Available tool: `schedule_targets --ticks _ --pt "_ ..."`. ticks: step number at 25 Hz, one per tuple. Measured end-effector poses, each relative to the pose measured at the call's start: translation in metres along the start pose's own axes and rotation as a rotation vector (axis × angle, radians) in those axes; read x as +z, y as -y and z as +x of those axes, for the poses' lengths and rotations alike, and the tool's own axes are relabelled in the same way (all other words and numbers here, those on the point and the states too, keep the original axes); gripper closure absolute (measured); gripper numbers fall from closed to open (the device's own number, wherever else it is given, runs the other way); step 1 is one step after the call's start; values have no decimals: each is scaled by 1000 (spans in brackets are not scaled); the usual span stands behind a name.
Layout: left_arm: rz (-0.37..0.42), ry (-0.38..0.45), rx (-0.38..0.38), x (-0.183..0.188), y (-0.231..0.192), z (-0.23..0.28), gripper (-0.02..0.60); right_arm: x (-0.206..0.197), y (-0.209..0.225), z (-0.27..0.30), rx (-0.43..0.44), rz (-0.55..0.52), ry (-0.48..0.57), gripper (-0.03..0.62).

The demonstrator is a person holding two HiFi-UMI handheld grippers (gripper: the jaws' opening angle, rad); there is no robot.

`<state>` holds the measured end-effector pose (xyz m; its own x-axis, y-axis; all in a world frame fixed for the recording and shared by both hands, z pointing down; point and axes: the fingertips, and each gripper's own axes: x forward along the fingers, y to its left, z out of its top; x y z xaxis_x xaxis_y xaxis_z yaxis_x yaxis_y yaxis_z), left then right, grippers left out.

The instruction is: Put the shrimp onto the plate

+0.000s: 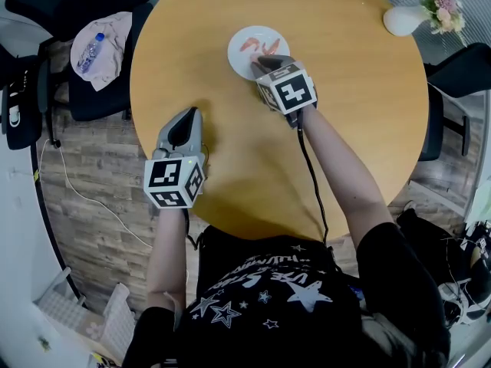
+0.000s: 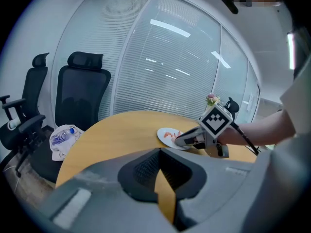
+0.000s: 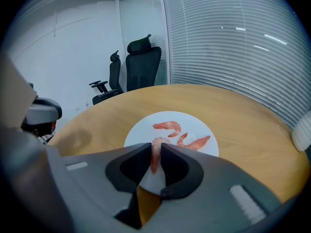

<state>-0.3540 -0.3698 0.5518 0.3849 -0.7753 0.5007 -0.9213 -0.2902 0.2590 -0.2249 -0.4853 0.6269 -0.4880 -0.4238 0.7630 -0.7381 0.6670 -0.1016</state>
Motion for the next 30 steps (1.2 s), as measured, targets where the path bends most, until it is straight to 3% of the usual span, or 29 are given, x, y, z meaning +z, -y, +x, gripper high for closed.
schedule_targets --ticks 30 --pt "-18 13 32 0 -1 -22 580 2 -2 -14 -25 -17 -71 507"
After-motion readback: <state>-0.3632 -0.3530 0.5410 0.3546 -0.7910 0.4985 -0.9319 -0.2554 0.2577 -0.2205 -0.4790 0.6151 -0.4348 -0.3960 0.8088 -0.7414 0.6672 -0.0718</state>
